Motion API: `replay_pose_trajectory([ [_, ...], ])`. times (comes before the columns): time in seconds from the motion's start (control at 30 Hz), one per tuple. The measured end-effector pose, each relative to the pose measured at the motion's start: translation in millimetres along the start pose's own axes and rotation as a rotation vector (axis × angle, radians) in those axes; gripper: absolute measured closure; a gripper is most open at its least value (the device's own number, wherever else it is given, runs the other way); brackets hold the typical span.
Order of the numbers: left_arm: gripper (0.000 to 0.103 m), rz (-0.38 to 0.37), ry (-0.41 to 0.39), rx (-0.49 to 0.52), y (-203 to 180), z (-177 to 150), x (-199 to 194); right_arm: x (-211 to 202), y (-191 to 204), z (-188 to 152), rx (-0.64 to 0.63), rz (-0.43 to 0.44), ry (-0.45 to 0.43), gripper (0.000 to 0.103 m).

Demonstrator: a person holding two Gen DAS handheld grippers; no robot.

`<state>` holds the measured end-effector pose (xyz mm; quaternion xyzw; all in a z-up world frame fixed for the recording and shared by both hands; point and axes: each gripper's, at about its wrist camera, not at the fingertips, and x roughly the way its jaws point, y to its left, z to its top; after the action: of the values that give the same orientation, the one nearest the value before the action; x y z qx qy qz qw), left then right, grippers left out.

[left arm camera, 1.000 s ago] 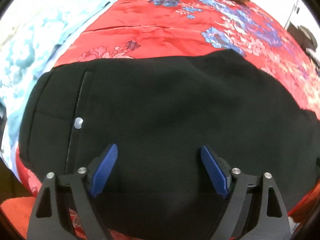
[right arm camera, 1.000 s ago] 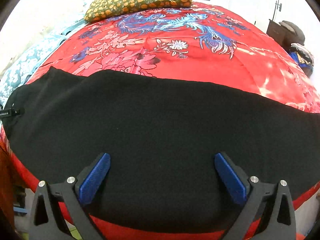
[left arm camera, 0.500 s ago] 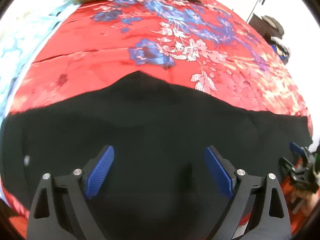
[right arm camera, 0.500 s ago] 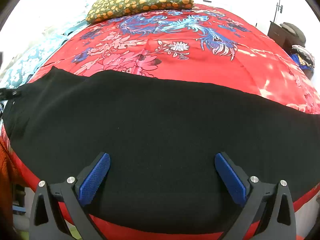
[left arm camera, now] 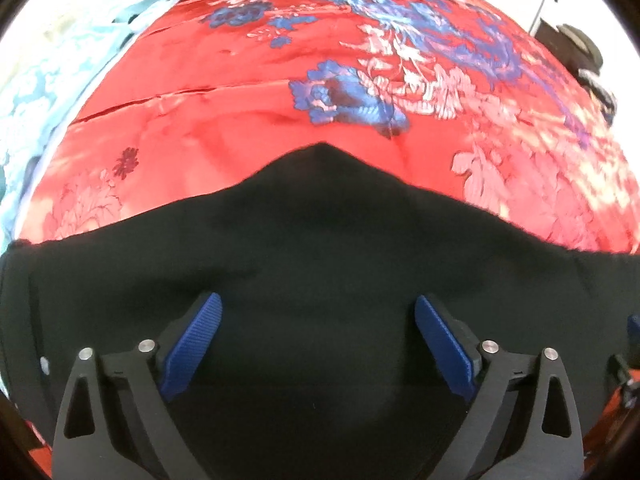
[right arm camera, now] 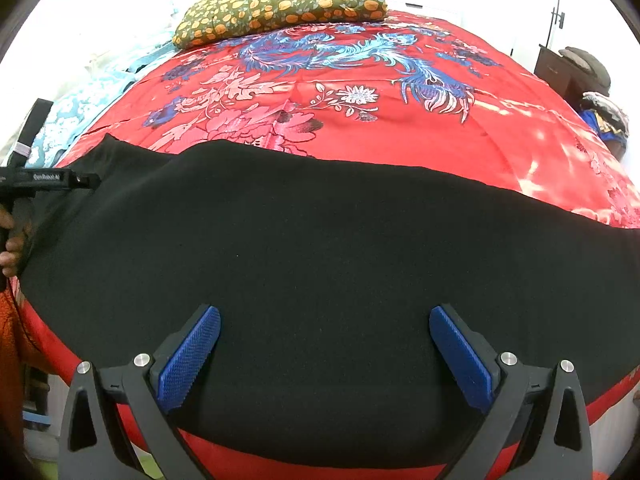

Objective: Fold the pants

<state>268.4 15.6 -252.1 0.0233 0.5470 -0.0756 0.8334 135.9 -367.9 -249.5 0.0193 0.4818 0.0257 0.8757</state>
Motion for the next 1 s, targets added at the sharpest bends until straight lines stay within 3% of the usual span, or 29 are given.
replay_pose_trajectory([
  [0.17, 0.005, -0.105, -0.030, 0.001, 4.6, -6.0, -41.3, -0.3, 0.1, 0.2, 0.000, -0.001, -0.001, 0.000],
  [0.33, 0.005, -0.115, -0.005, 0.065, 6.6, -37.7, -69.8, -0.3, 0.1, 0.1, 0.000, -0.001, 0.000, 0.000],
  [0.47, 0.005, -0.134, 0.004, 0.004, 18.9, -65.1, -81.6, -0.3, 0.0, 0.1, 0.000, -0.002, -0.002, 0.000],
  [0.63, 0.005, -0.074, -0.008, -0.031, 30.4, -81.8, -73.8, -0.6, -0.1, -0.4, 0.002, -0.007, -0.009, 0.000],
  [0.87, 0.005, 0.043, 0.023, -0.008, 39.8, -88.4, -36.1, -0.5, -0.4, -0.7, 0.002, -0.008, -0.008, 0.000],
  [1.0, 0.003, 0.067, 0.018, 0.011, 36.3, -89.7, -33.9, -0.5, -0.5, -0.1, 0.000, -0.008, -0.006, 0.000],
])
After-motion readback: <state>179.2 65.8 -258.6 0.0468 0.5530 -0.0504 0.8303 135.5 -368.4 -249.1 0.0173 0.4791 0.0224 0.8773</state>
